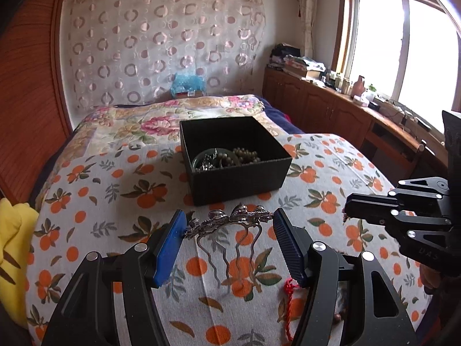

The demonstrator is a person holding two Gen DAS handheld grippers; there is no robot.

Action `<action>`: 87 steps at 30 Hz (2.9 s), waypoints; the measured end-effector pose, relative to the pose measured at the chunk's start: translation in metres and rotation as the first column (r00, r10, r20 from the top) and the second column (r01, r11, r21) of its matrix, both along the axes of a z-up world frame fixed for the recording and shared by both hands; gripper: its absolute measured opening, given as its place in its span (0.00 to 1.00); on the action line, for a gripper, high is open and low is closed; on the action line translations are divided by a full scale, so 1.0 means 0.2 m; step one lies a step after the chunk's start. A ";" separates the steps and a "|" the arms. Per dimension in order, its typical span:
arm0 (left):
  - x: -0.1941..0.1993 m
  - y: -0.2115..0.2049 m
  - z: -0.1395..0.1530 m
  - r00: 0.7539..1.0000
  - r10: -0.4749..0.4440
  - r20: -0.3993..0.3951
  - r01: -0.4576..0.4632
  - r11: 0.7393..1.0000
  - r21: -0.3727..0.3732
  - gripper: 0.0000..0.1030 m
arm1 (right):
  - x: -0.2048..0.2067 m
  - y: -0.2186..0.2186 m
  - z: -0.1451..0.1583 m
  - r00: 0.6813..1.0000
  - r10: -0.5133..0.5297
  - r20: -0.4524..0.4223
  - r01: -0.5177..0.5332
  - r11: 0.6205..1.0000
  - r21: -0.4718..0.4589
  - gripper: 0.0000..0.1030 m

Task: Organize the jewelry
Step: 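Carry the hairpin comb into the black box and open the left gripper, then move both grippers back to the wooden bead bracelet, then grasp the wooden bead bracelet with the left gripper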

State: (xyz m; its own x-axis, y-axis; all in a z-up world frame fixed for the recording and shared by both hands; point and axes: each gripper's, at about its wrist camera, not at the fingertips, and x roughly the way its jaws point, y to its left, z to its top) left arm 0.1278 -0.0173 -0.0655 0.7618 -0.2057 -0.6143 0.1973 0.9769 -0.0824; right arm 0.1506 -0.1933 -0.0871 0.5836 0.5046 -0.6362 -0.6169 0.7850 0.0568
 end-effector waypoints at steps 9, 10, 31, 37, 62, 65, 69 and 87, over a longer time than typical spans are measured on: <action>0.06 0.03 0.09 0.999 0.004 0.044 -0.002 0.999 -0.044 0.58 | 0.14 0.02 0.05 1.000 0.007 0.015 -0.008 1.000 0.019 0.05; 0.08 0.04 0.11 0.999 0.004 0.048 -0.002 0.999 -0.043 0.58 | 0.16 0.02 0.06 1.000 0.009 0.017 -0.009 1.000 0.020 0.05; 0.56 0.04 0.22 0.999 0.000 0.042 0.000 1.000 -0.005 0.58 | 0.65 0.14 0.02 1.000 0.015 -0.021 -0.014 0.997 0.077 0.26; 0.64 -0.01 0.16 1.000 -0.020 0.008 0.020 1.000 0.019 0.58 | 0.56 0.04 0.03 1.000 -0.012 -0.019 0.013 0.998 0.060 0.26; 0.04 -0.06 -0.09 0.983 -0.137 -0.125 0.144 0.988 0.053 0.66 | -0.04 -0.02 -0.28 0.984 0.057 -0.170 -0.071 0.994 -0.079 0.26; 0.00 -0.06 -0.13 0.979 -0.142 -0.144 0.153 0.986 0.063 0.66 | -0.05 0.00 -0.28 0.987 0.052 -0.153 -0.071 0.991 -0.115 0.26; -0.05 -0.07 -0.16 0.974 -0.157 -0.164 0.170 0.983 0.066 0.66 | -0.05 0.00 -0.29 0.987 0.058 -0.147 -0.077 0.989 -0.125 0.20; -0.03 -0.28 -0.28 0.947 -0.226 -0.229 0.248 0.966 0.074 0.32 | 0.00 -0.17 -0.04 1.000 0.003 -0.026 -0.003 1.000 -0.004 0.14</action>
State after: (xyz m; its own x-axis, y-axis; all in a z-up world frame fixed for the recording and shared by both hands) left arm 0.1221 -0.0741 -0.1206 0.5445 -0.2929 -0.7859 0.4126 0.9093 -0.0531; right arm 0.1496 -0.2277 -0.0960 0.5657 0.5032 -0.6533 -0.6173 0.7837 0.0692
